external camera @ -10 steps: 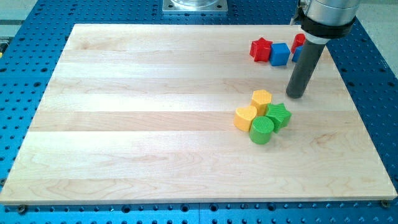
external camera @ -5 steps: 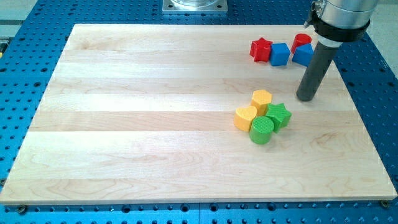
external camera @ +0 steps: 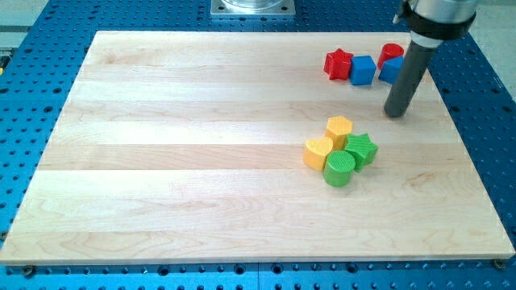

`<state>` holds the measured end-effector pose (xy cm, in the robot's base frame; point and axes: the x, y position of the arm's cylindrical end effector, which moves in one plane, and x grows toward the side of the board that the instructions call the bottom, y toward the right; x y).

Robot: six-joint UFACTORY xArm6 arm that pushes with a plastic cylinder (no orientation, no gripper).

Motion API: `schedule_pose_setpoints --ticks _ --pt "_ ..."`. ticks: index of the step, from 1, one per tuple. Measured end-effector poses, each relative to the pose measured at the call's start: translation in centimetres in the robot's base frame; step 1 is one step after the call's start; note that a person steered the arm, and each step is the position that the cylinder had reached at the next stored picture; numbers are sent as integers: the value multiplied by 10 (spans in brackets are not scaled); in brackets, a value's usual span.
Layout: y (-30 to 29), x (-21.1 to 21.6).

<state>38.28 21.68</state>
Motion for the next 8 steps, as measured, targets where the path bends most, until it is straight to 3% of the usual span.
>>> schedule_pose_setpoints --ticks 2,4,6,8 --pt "-6 52" --pt "-86 97" --pt "-155 43" --pt "-116 81"
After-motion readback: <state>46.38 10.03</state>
